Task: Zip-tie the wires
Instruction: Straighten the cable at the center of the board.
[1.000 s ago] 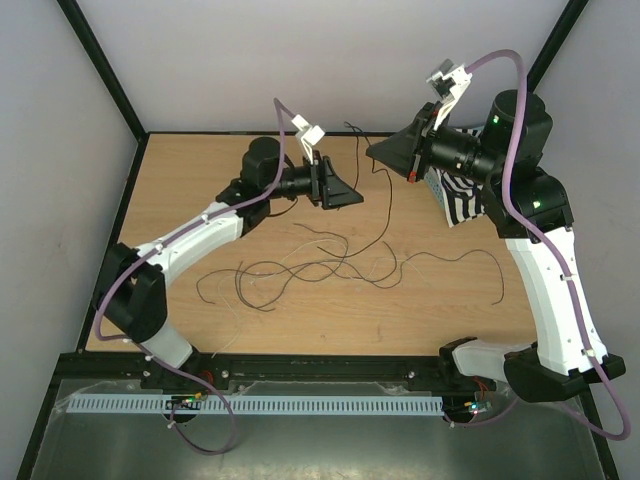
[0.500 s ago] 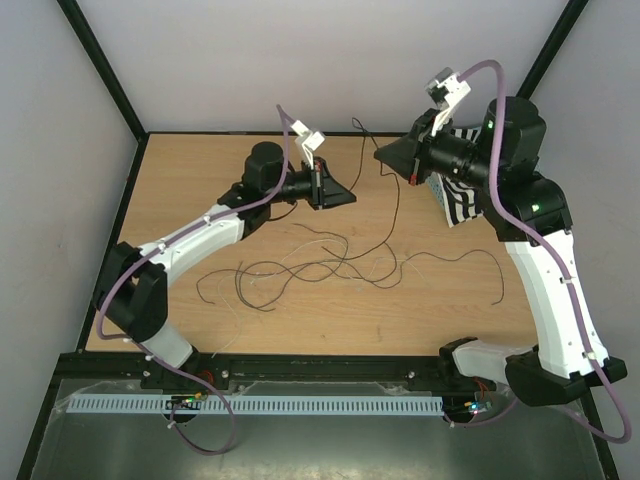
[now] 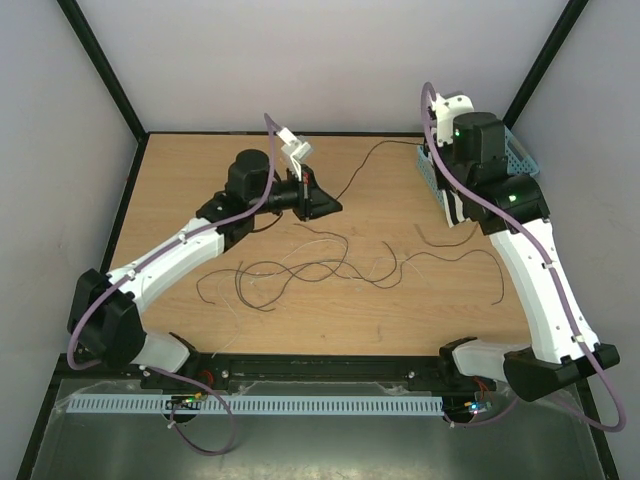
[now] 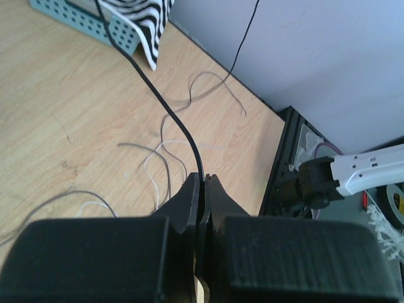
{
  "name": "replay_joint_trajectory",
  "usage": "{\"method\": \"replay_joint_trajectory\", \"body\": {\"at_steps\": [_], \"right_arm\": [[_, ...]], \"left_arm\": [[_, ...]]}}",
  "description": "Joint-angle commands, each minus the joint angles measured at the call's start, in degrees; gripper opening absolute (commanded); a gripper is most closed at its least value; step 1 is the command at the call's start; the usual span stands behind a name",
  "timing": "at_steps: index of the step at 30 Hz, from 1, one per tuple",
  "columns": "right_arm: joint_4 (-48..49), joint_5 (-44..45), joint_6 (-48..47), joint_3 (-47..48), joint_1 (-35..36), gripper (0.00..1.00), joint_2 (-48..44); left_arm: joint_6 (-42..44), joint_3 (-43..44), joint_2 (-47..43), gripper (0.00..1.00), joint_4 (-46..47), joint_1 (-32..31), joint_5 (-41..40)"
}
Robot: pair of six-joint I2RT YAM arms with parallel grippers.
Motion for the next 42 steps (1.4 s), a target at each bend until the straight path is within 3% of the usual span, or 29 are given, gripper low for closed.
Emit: {"method": "replay_joint_trajectory", "body": {"at_steps": [1, 10, 18, 24, 35, 42], "right_arm": [[-2.0, 8.2, -3.0, -0.4, 0.0, 0.03, 0.0], [-3.4, 1.2, 2.5, -16.8, 1.0, 0.01, 3.6], [2.3, -8.3, 5.4, -23.4, 5.0, 0.06, 5.2], [5.7, -13.4, 6.7, -25.3, 7.0, 0.15, 8.4], [14.3, -26.0, 10.3, -25.9, 7.4, 0.20, 12.4], [14.7, -23.4, 10.6, -26.4, 7.5, 0.56, 13.7]], "left_arm": [[2.6, -2.8, -0.9, 0.00, -3.3, -1.5, -0.9], [1.0, -10.1, -3.7, 0.00, -7.8, -1.6, -2.1], [1.6, -14.4, -12.2, 0.00, -23.3, -0.3, -12.3], [1.5, -17.8, -21.1, 0.00, -32.5, 3.3, -17.8], [-3.7, -30.5, -32.5, 0.00, -34.9, 15.5, -17.7], [-5.3, -33.6, -32.7, 0.00, -35.4, 18.7, -17.5]]}}
